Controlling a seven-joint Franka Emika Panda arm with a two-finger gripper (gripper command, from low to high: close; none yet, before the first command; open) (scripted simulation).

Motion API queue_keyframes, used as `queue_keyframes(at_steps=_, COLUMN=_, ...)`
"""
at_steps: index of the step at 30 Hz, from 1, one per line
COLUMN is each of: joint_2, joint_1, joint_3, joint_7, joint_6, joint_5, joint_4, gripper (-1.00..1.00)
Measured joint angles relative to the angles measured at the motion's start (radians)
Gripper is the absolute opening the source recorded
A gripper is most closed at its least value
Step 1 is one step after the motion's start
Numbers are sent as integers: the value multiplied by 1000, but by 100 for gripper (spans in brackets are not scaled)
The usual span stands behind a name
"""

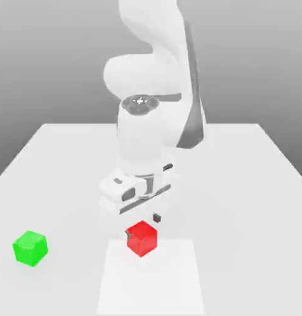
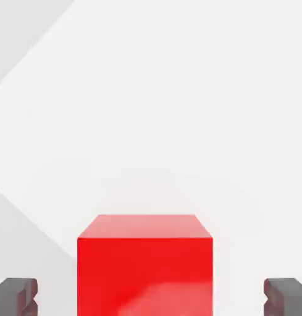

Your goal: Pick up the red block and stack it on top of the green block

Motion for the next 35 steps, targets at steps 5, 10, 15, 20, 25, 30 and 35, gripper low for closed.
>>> queue_keyframes(at_steps=5, joint_2=23, joint_1=-25, joint_3=28, joint_7=-10, joint_6=19, joint_5=13, joint_4=3, gripper=-100)
queue_keyframes(at_steps=10, joint_2=-32, joint_1=-4, joint_3=-9, joint_7=33, joint_6=-27, joint_5=-46, joint_4=-6, gripper=-100)
queue_keyframes(at_steps=15, joint_2=-209, joint_1=-25, joint_3=-26, joint_7=125, joint_6=-177, joint_5=-178, joint_4=-32, gripper=-100)
queue_keyframes(at_steps=20, joint_2=-227, joint_1=-133, joint_3=-121, joint_7=215, joint_6=-300, joint_5=-173, joint_4=75, gripper=-100)
queue_keyframes(at_steps=25, joint_2=-152, joint_1=-365, joint_3=-246, joint_7=341, joint_6=-406, joint_5=-147, joint_4=254, gripper=-100)
queue_keyframes(at_steps=30, joint_2=6, joint_1=-433, joint_3=-202, joint_7=299, joint_6=-312, joint_5=-35, joint_4=310, gripper=-100)
queue_keyframes(at_steps=35, joint_2=63, joint_1=-451, joint_3=-174, joint_7=266, joint_6=-262, joint_5=11, joint_4=314, gripper=100)
